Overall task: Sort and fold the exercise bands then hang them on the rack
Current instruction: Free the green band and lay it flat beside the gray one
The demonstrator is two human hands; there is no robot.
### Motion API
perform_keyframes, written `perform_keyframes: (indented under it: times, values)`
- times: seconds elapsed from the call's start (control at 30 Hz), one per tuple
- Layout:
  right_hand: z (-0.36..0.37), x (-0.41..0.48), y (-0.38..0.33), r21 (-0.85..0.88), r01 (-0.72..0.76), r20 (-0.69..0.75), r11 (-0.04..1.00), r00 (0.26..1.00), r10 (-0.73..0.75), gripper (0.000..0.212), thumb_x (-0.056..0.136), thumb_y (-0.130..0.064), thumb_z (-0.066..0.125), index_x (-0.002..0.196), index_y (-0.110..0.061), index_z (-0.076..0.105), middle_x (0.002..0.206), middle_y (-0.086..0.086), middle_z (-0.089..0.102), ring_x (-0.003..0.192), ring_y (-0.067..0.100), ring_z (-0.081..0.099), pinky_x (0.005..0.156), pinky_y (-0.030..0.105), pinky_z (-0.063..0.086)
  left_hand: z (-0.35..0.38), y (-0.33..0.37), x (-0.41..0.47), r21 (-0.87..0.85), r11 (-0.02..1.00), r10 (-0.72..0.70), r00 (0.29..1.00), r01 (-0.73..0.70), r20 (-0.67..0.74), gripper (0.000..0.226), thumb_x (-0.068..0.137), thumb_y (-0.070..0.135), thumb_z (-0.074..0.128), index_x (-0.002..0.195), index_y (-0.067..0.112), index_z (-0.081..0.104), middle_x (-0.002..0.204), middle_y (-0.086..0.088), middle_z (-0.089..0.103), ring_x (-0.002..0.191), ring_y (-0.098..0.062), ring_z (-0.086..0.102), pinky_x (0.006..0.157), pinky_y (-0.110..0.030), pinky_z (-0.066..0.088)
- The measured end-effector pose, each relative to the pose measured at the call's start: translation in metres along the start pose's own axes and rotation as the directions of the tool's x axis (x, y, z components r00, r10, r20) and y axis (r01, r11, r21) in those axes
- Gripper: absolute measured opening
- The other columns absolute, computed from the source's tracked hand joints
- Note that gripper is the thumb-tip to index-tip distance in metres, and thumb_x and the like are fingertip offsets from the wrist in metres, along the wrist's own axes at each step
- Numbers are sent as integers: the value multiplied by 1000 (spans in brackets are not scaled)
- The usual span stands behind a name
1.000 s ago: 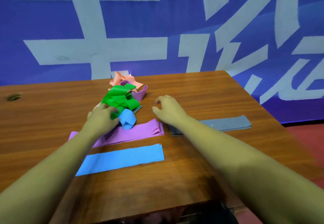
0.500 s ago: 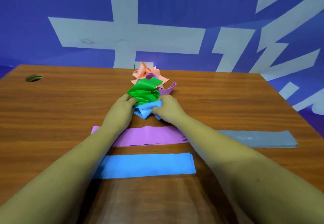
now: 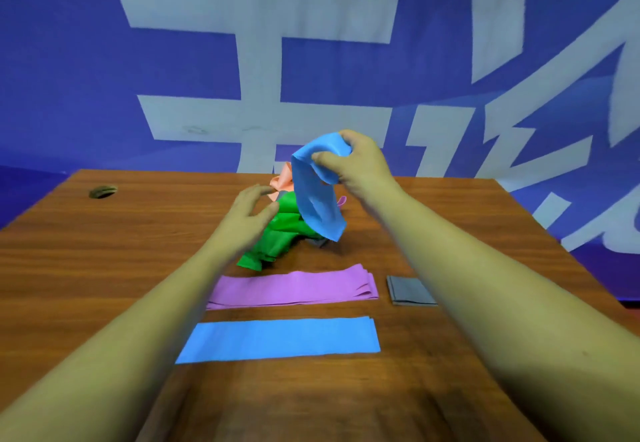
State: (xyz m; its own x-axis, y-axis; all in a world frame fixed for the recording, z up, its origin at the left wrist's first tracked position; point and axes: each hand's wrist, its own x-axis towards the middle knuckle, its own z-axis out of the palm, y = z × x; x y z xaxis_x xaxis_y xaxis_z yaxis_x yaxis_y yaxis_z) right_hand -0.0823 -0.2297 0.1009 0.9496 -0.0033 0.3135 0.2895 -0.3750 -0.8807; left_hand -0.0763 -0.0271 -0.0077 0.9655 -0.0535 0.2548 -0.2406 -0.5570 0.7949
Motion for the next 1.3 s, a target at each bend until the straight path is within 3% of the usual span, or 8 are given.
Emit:
perform_keyframes:
  times: [0.13,0.27,0.5,0.7,0.8,0.97,1.17,1.3]
  values:
    - [-24,-14,-40,123,7,109,992,994,-21,14,80,-11,75,84,-11,61,72,3,59,64,13,56,59,30,50,-8,61,-11,-394,918,65,998,-52,19,54,81,51,61,130,30,52,136,9,55,127,-3,49,109,-26,38]
    - [-47,-33,-70,168,-30,222,985,975,-8,19,80,-13,76,94,-9,63,80,10,62,70,18,60,61,32,54,-14,103,-24,-515,851,208,968,-106,144,64,80,34,72,138,24,46,138,4,57,131,-7,50,106,-28,41]
    - [-81,-64,-74,136,-194,263,972,952,153,12,81,-10,72,87,-11,63,65,2,59,56,13,54,51,25,46,-19,108,-70,-399,917,118,951,6,287,29,75,25,76,103,22,68,104,-5,72,104,-26,68,95,-40,52]
    - [-103,-94,-34,78,-434,519,898,787,335,15,86,-5,68,100,-6,64,75,5,57,58,11,49,56,26,40,-34,101,-103,-409,906,102,880,110,463,17,82,7,61,95,15,54,75,-9,55,62,-21,58,61,-30,49]
    - [-106,-108,-17,36,-493,535,869,744,400,22,86,-23,74,102,-8,71,83,3,60,65,12,50,62,28,43,-43,88,-112,-321,937,57,844,140,534,32,79,23,73,104,13,56,79,-16,54,66,-19,48,61,-28,39]
    - [-106,-123,3,-12,-467,451,884,786,422,20,88,-9,69,108,-3,69,95,12,70,77,15,65,63,26,53,-59,74,-126,-213,958,-40,826,191,562,53,77,52,75,113,15,65,92,-14,64,82,-20,55,87,-45,46]
    - [-106,-133,15,-24,-423,377,906,836,400,13,80,-6,77,91,-5,71,91,14,74,79,18,70,66,27,56,-78,71,-141,4,974,-181,769,227,613,37,79,38,71,100,8,74,103,-17,74,90,-29,68,87,-46,52]
    - [-102,-144,24,38,-443,373,896,838,398,11,86,-4,71,97,-4,72,97,14,73,84,19,68,70,27,56,-83,64,-149,-58,971,-156,796,232,584,15,88,31,68,90,18,75,96,-5,74,85,-18,67,75,-33,50]
